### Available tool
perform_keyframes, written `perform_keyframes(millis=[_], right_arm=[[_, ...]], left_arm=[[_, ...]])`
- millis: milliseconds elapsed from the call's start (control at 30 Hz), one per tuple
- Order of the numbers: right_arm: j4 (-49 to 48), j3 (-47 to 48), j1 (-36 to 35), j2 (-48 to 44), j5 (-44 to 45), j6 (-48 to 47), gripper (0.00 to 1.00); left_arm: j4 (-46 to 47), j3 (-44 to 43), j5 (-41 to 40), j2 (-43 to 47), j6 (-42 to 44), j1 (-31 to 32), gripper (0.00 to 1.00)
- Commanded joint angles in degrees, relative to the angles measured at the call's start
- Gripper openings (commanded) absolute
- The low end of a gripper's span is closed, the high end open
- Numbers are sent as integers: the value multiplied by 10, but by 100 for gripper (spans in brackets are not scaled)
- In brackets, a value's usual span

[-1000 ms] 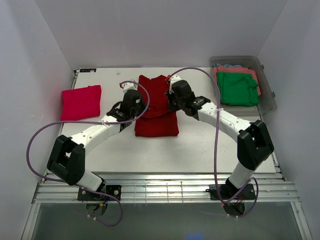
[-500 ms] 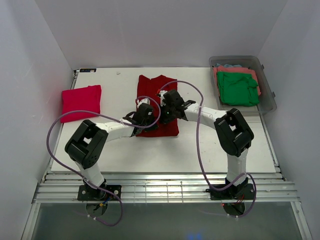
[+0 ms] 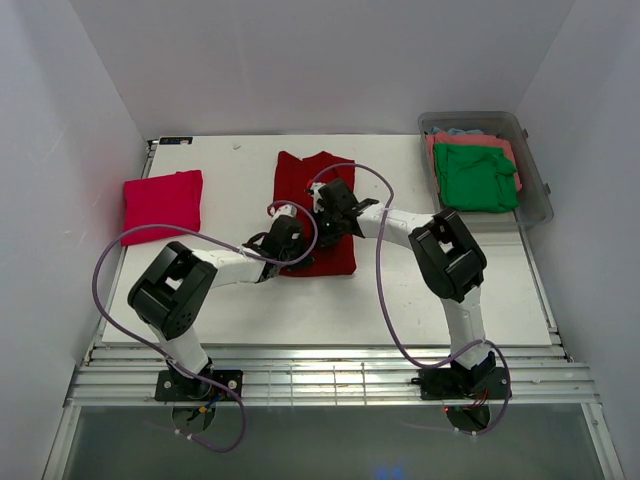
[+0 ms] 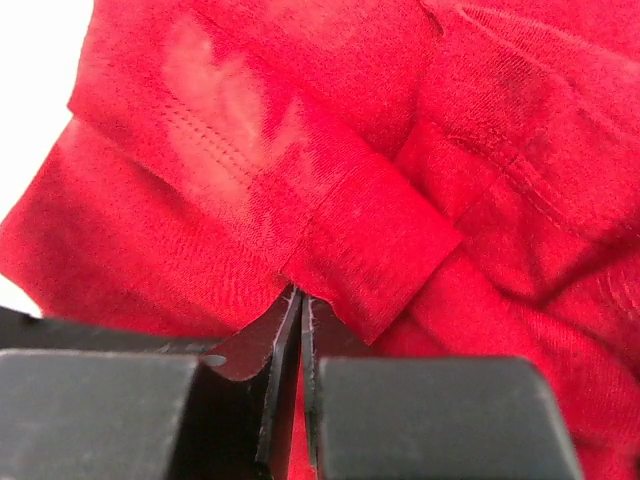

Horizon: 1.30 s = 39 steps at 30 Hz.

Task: Fold and stack the t-shirts
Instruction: Fold the tshirt

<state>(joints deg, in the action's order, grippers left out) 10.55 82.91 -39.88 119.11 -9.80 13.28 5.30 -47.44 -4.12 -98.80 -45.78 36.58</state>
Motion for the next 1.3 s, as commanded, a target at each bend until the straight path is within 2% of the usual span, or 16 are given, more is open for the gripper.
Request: perform_keyframes(millis=[0,233,533,733,800,900,1000,1033,1067,1100,1133,1167,1200,1267], right_arm=[[0,29,1,16,2,-5,8],[9,72,8,43,17,-8,8],[61,212,31,104,80,-34,8],[75,285,57,89,116,-56,8],[79,282,60,66,118,-62,8],[84,200,59,-24,118,-62,10],[79,103,58,-124,111,-35,27],[70,28,56,-149,107,-30,43],[63,-9,54,-175,103,-17,49],[55,-43,50,-219,85,-12,60],[53,-103,48,-236,74,-8,68],[54,-129,45,-255,72,5,68],[49,-155,38,-284,67,10,75],[49,-215,32,-306,51,31,77]], left_arm=[[-20,26,5,23,1,7,0],[-24,76,3,51,-12,42,0],[-40,134,-18,67,-36,107,0],[-50,150,-39,97,-45,130,0],[-77,137,-51,110,-44,130,0],[-112,87,-79,128,-27,130,0],[-168,16,-132,157,-14,130,0],[-183,-2,-146,167,-12,130,4],[-208,-32,-158,175,-2,130,36],[-220,-46,-170,191,5,130,57],[-232,-56,-192,199,10,131,73],[-262,-65,-205,203,10,130,83],[-274,-77,-214,208,14,129,98],[-302,-78,-216,219,20,124,98]])
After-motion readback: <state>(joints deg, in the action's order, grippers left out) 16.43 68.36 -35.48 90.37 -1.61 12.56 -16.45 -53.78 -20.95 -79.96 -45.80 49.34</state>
